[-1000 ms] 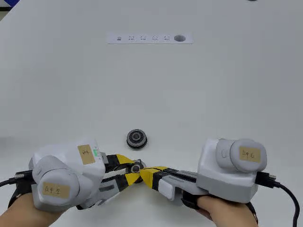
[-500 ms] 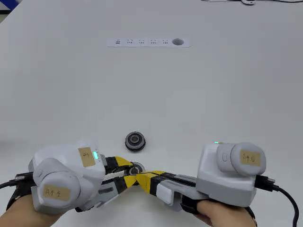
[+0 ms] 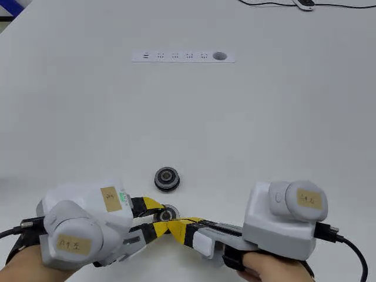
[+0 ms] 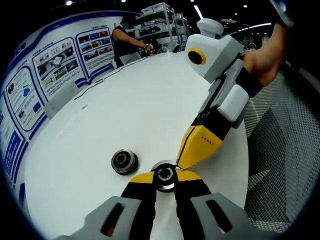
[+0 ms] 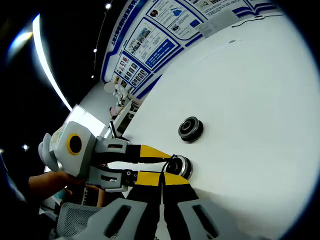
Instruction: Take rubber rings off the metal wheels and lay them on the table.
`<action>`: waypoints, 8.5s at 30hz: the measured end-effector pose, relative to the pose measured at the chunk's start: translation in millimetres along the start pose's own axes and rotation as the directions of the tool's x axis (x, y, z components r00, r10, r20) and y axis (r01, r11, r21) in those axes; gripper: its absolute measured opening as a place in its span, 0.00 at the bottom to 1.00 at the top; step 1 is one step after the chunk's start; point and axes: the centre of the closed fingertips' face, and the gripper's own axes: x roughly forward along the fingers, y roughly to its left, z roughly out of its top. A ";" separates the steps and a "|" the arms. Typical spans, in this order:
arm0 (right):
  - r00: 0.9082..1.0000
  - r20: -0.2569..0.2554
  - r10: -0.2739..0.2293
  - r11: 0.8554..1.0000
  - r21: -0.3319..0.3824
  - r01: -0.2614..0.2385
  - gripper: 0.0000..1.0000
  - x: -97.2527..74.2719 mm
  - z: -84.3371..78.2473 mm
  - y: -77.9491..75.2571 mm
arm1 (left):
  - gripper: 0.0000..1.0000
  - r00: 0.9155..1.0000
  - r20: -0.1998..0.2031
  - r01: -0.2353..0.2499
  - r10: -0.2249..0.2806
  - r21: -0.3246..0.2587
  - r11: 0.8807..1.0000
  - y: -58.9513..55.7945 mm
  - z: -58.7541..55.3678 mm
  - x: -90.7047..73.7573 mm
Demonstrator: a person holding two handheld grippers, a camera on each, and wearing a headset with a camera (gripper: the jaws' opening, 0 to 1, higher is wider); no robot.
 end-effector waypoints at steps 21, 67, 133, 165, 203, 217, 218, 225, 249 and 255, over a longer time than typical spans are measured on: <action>0.999 0.010 0.043 0.999 0.005 -0.043 0.02 1.8 3.9 12.9 | 0.19 0.999 -0.014 -0.030 0.030 -0.019 0.999 2.8 -5.0 -26.4; 0.917 0.171 -0.361 0.922 0.213 0.323 0.05 -63.1 29.1 -97.7 | 0.19 1.000 0.003 0.009 -0.009 -0.028 1.000 7.0 7.0 -0.1; 0.992 0.124 -0.029 0.997 0.071 0.020 0.40 -10.5 20.9 -20.0 | 0.13 0.998 -0.022 0.050 -0.051 -0.046 0.998 0.0 -0.1 2.2; 0.998 0.053 0.042 0.976 0.210 -0.053 0.43 6.4 5.1 -4.5 | 0.13 0.999 -0.005 0.051 -0.051 -0.060 0.997 0.0 -0.7 1.8; 0.998 0.024 -0.066 0.974 0.217 0.059 0.02 0.6 2.9 -27.6 | 0.13 0.999 -0.009 0.047 -0.048 -0.060 0.997 0.2 -0.3 1.9; 0.998 0.001 -0.067 0.986 0.154 0.066 0.01 4.5 3.2 -21.4 | 0.13 0.998 -0.016 0.054 -0.055 -0.055 0.997 -0.5 -1.0 2.1; 0.998 -0.002 -0.067 0.986 0.150 0.066 0.01 5.2 3.2 -20.9 | 0.13 0.998 -0.016 0.054 -0.055 -0.055 0.997 -0.4 -1.0 2.1; 0.998 -0.010 -0.058 0.989 0.136 0.058 0.01 8.0 3.2 -19.3 | 0.13 0.998 -0.015 0.054 -0.055 -0.057 0.997 -0.3 -0.8 2.1; 1.000 0.011 -0.010 0.990 0.144 0.009 0.01 8.6 8.2 -7.6 | 0.13 0.999 -0.013 0.052 -0.053 -0.058 0.997 0.4 -0.9 1.7; 1.000 0.015 -0.018 0.985 0.173 0.015 0.02 6.8 7.5 -10.1 | 0.13 0.999 -0.014 0.050 -0.050 -0.057 0.997 0.2 -0.8 1.7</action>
